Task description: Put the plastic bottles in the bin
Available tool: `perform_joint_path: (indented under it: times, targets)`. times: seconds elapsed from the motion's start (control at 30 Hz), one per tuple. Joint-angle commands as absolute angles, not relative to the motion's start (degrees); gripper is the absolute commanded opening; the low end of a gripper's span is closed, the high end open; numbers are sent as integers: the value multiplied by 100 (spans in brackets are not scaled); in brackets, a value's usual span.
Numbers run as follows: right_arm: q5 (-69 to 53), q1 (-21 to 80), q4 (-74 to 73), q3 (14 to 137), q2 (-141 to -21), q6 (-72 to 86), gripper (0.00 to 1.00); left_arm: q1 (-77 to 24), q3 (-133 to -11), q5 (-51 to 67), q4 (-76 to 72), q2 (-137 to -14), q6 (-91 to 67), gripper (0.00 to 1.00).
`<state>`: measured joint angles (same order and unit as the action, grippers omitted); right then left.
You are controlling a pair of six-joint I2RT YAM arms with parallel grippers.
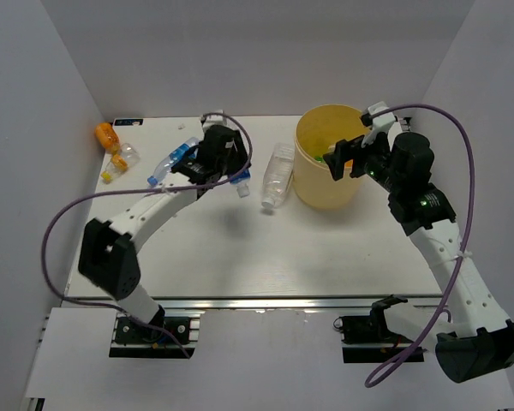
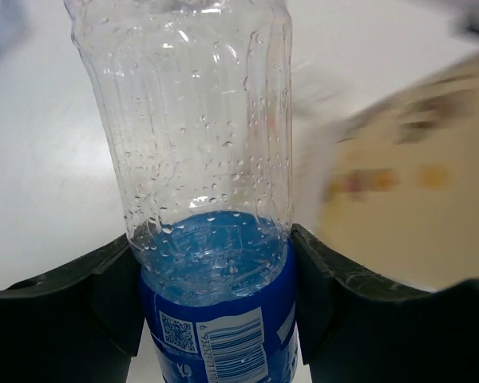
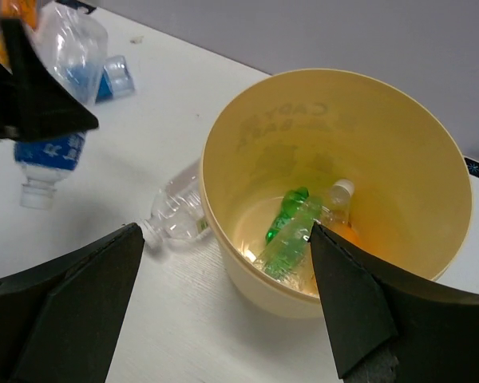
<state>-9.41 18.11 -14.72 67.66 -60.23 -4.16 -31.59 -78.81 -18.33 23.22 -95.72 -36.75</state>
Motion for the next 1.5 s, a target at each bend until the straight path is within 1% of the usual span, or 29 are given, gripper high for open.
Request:
perform_joint_path:
  times: [0.0,0.07,0.1,0.17,0.2,0.23,0.27,0.3,0.4,0.43,0.47,0.5,0.53,0.57,0.63,0.67,0.73,0.87,0.97,1.0,1.17,1.2,1.23,1.3,1.33,1.47]
  targets:
    - [-716,1793,-1028,6803,-5810,-2,89,-3252,-7848,-1012,408,-8536,-2269,57]
    - [-231,1793,-1020,6698,-5670,306,89,-3269,-8076,-871,116,-8560,-2302,56]
    - [320,1793,-1028,6645,-5608,403,89,-3278,-8477,-705,45,-8769,-2338,55]
    - [841,1793,-1028,6434,-5407,711,89,-3366,-8980,-536,0,-9104,-2364,49]
    - [1270,1793,-1020,6347,-5318,825,89,-3427,-9252,-580,-131,-9497,-2347,48]
    - [1483,1793,-1011,6172,-5152,1018,89,-3489,-9855,-597,-132,-9736,-2303,48]
    - [1929,1793,-1019,6083,-5055,1176,89,-3602,-10201,-659,-97,-9973,-2311,48]
    - [2108,1793,-1011,5995,-4958,1282,89,-3664,-10926,-694,-71,-10498,-2320,48]
    - [2601,1793,-941,5635,-4545,1547,89,-3875,-12081,-616,-26,-11326,-2408,49]
    - [2671,1793,-906,5564,-4370,1582,89,-3928,-12816,-433,-35,-11860,-2399,56]
    - [2794,1784,-914,5485,-4281,1582,89,-4033,-13163,-457,208,-12118,-2434,61]
    - [2865,1784,-914,5467,-4219,1582,89,-4104,-13471,-466,254,-12329,-2435,62]
    - [2917,1784,-914,5441,-4106,1573,89,-4235,-13804,-457,264,-12644,-2400,68]
    - [2996,1784,-923,5423,-4070,1538,89,-4306,-13816,-527,159,-12717,-2347,76]
    - [3032,1784,-940,5423,-4026,1512,89,-4438,-13642,-589,44,-12744,-2259,98]
    - [3024,1784,-975,5432,-4025,1477,89,-4534,-13510,-685,-147,-12744,-2154,98]
    - [2997,1784,-1011,5458,-4069,1433,89,-4623,-13552,-904,-45,-12753,-2057,98]
    - [2638,1784,-1046,5519,-4210,1284,89,-4623,-13737,-1431,508,-12569,-1821,98]
    - [2120,1784,-1028,5563,-4315,1081,89,-4606,-13396,-1941,694,-12043,-1609,98]
    - [2022,1784,-1028,5572,-4342,1029,89,-4588,-13090,-2238,720,-11676,-1608,98]
    - [1522,1784,-1063,5607,-4491,765,89,-3921,-11552,-2513,1484,-10330,-2240,98]
    - [1390,1784,-1046,5607,-4500,686,89,-3781,-10687,-2601,1590,-10049,-2389,98]
    - [1249,1784,-1011,5616,-4544,512,89,-3544,-10200,-2767,1730,-9446,-2713,98]
    - [950,1784,-1028,5651,-4596,466,89,-3341,-9181,-2996,1828,-8775,-3066,98]
    - [862,1793,-1020,5660,-4649,440,89,-3244,-8175,-3162,1880,-8136,-3372,98]
    - [248,1802,-1002,5721,-4869,352,89,-3103,-6412,-3217,1986,-6798,-3972,98]
